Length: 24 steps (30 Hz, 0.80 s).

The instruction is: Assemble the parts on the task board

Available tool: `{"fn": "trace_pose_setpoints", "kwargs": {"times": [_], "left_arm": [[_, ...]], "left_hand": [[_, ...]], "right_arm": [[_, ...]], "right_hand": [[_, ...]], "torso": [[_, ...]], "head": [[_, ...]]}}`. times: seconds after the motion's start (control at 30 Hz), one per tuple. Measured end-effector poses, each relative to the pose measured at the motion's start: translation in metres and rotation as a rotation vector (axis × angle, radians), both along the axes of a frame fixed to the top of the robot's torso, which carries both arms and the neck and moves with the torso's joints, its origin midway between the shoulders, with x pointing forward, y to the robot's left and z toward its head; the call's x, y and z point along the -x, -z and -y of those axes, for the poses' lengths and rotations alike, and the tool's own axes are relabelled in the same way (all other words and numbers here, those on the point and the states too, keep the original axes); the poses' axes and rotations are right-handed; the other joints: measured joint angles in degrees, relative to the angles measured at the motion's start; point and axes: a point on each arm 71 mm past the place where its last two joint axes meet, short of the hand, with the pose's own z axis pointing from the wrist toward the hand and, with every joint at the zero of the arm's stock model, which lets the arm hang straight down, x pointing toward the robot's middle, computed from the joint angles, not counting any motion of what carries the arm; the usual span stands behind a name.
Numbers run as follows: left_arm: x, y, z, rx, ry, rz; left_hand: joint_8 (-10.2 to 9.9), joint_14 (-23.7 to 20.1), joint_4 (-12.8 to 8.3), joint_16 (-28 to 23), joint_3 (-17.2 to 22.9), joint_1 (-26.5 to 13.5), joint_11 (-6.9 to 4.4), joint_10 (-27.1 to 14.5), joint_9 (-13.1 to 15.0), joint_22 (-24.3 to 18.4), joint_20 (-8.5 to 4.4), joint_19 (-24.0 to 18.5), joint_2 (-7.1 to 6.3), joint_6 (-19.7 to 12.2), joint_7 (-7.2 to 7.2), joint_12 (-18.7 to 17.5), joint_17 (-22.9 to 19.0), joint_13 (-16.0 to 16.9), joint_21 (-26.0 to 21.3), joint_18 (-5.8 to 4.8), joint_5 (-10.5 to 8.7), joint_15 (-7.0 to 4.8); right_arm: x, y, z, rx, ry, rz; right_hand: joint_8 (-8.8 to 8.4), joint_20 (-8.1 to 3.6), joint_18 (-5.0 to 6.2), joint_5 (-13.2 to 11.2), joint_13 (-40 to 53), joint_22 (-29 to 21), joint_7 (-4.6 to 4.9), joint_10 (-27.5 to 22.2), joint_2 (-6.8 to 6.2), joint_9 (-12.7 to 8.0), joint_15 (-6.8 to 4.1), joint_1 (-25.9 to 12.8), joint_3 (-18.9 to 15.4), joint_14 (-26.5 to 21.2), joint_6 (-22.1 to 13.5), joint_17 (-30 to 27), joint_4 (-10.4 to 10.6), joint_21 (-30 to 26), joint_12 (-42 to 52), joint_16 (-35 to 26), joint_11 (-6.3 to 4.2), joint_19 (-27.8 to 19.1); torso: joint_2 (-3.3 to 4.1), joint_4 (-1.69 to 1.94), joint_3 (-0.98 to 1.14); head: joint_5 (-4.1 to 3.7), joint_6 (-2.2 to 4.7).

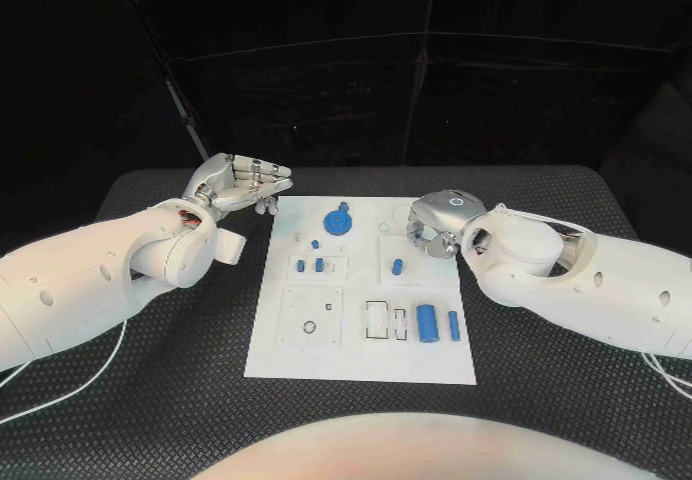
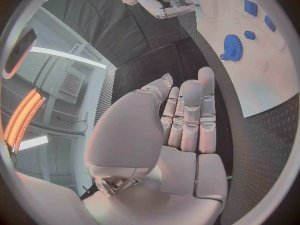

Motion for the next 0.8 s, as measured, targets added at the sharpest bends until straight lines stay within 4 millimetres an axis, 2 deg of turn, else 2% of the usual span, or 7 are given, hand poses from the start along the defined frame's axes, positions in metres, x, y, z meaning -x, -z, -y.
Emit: {"fn": "trace_pose_setpoints", "kwargs": {"times": [0.27, 0.37, 0.6, 0.8], "left_arm": [[0.0, 0.0, 0.0, -0.001, -0.001, -0.002], [0.0, 0.0, -0.001, -0.001, -0.002, -0.002], [-0.001, 0.001, -0.001, -0.001, -0.001, -0.003], [-0.001, 0.001, 0.0, -0.001, 0.0, -0.003]], "left_hand": [[0.0, 0.0, -0.17, -0.22, 0.17, 0.0, 0.0, 0.0, 0.01, -0.06, 0.0, 0.0, 0.0, 0.0, 0.0, 0.0, -0.13, -0.06, -0.22, -0.01, 0.0, 0.0], [0.0, 0.0, -0.17, -0.22, 0.17, 0.0, 0.0, 0.0, 0.0, -0.05, 0.0, 0.0, 0.0, 0.0, 0.0, 0.0, -0.13, -0.06, -0.22, 0.0, 0.0, 0.0], [0.0, 0.0, -0.17, -0.22, 0.17, 0.0, 0.0, 0.0, 0.01, -0.05, 0.0, 0.0, 0.0, 0.0, 0.0, 0.0, -0.22, -0.06, -0.22, 0.0, 0.0, 0.0], [0.0, 0.0, -0.17, -0.22, 0.17, 0.0, 0.0, 0.0, 0.01, -0.05, 0.0, 0.0, 0.0, 0.0, 0.0, 0.0, -0.22, -0.05, -0.22, 0.0, 0.0, 0.0]], "right_arm": [[0.008, -0.007, 0.003, -0.029, -0.011, 0.021], [0.015, -0.012, 0.0, -0.051, -0.027, 0.024], [0.035, -0.025, -0.024, -0.146, -0.115, 0.028], [0.045, -0.032, -0.048, -0.233, -0.19, 0.017]], "right_hand": [[-0.22, 0.0, 0.0, 0.12, 0.01, 0.14, 0.0, 0.0, 0.06, 0.0, 0.0, 0.06, 0.16, 0.0, 0.0, 0.05, -0.17, 0.0, -0.03, -0.01, 0.0, 0.0], [-0.22, 0.0, 0.0, 0.26, 0.01, 0.31, 0.0, -0.01, 0.06, 0.0, 0.0, 0.06, 0.17, 0.0, 0.0, 0.13, -0.17, 0.3, -0.04, -0.02, 0.0, 0.0], [-0.22, 0.0, 0.0, 0.54, 0.01, 0.79, 0.0, -0.01, 0.06, -0.05, 0.0, 0.06, 0.39, 0.0, 0.0, 0.63, -0.7, 0.62, -0.34, 0.31, -0.01, 0.0], [-0.46, 0.0, 0.0, 0.55, 0.01, 0.79, 0.0, -0.01, 0.06, -0.12, 0.0, 0.06, 0.39, 0.0, 0.0, 0.68, -0.71, 0.63, -0.37, 0.52, -0.01, 0.0]], "torso": [[0.0, 0.01, -0.01], [0.0, 0.01, -0.01], [0.0, 0.01, -0.03], [0.01, 0.08, -0.06]], "head": [[0.0, 0.0], [0.23, -0.01], [0.75, -0.03], [1.64, 0.13]]}}
